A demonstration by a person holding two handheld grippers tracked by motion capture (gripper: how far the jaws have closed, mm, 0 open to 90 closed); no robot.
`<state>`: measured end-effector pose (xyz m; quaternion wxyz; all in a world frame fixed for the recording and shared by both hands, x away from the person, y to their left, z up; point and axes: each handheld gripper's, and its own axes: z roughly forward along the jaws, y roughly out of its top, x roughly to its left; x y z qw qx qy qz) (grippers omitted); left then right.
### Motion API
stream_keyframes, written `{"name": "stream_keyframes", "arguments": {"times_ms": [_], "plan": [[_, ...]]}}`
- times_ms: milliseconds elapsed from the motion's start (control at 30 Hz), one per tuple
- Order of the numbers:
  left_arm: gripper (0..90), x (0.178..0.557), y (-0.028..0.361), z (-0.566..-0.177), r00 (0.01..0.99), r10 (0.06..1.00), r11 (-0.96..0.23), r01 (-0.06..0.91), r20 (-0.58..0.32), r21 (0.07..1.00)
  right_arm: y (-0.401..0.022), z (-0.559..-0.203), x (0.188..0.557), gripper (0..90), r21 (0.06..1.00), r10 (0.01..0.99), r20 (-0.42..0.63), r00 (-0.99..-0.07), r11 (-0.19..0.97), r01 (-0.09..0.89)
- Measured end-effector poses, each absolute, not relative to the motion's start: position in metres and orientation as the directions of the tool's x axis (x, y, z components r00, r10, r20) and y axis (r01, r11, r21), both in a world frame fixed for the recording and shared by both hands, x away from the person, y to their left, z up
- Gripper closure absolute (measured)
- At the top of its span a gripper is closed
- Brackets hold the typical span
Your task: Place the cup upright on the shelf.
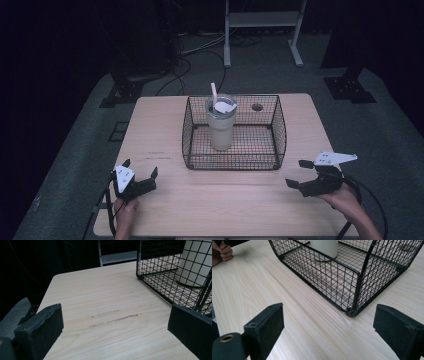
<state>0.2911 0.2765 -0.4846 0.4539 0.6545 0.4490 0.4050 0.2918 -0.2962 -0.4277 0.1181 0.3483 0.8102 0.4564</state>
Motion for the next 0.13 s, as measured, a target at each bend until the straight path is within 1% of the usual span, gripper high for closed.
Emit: {"name": "stream_keyframes", "arguments": {"times_ms": [133], "plan": [[0.0, 0.2914, 0.2763, -0.4846, 0.265, 0.957, -0.182, 0.221, 0.12, 0.958, -0.2956, -0.4315, 0.2878, 9.0, 0.83, 0.679, 0.122, -0.724, 0.331, 0.45]]}}
